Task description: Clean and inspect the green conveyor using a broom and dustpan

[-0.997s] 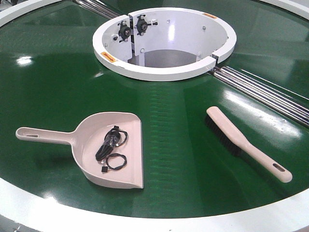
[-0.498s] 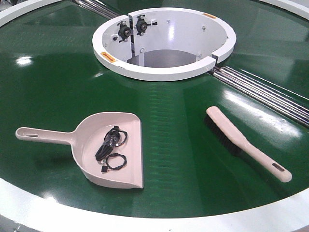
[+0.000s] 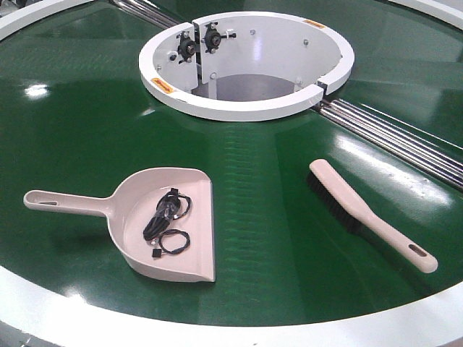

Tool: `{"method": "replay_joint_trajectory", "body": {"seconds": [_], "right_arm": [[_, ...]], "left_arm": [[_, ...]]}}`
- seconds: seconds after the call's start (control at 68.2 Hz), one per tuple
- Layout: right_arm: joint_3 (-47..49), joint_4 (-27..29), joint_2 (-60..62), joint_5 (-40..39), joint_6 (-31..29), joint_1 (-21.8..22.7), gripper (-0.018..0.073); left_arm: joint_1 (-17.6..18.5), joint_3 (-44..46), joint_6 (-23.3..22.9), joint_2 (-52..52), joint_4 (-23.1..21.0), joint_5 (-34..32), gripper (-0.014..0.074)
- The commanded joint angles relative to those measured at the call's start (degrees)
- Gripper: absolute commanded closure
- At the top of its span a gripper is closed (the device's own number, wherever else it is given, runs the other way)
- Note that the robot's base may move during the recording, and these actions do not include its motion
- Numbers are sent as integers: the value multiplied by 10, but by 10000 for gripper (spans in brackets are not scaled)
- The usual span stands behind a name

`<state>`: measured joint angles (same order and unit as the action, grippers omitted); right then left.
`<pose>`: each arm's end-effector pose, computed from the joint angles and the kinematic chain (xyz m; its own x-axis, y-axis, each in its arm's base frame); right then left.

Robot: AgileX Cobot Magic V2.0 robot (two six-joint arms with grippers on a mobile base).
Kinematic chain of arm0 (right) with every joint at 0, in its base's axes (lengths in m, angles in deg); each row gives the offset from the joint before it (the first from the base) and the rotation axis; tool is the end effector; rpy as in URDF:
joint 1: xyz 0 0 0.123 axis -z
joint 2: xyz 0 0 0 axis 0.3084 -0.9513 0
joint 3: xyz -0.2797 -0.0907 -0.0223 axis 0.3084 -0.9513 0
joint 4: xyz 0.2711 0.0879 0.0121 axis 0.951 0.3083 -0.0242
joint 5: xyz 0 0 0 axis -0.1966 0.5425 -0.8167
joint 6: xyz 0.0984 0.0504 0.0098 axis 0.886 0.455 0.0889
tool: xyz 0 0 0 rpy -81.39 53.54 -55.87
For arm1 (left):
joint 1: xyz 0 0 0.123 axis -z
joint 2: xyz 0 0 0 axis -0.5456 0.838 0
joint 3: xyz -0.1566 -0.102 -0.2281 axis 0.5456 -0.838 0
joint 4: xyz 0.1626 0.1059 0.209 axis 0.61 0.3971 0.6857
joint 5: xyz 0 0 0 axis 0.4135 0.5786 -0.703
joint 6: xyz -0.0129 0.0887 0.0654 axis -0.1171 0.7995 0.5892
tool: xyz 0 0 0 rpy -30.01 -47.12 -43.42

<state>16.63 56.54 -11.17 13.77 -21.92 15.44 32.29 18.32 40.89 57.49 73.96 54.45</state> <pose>0.1006 0.0046 0.2002 0.0284 -0.0202 -0.9994 -0.0448 0.9988 -0.0215 0.1006 0.0012 0.1957 -0.0162 0.0753 -0.9970 -0.0107 0.9971 0.0755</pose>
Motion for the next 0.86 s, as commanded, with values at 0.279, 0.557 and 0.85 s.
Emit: {"method": "replay_joint_trajectory", "body": {"seconds": [0.279,0.557,0.85], "right_arm": [[-2,-7,6,-39,9,1,568],[-2,-7,6,-39,9,1,568],[-2,-7,6,-39,9,1,568]], "left_arm": [[-2,-6,-7,-8,-3,-40,603],[-2,-6,-7,-8,-3,-40,603],[-2,-6,-7,-8,-3,-40,603]]}}
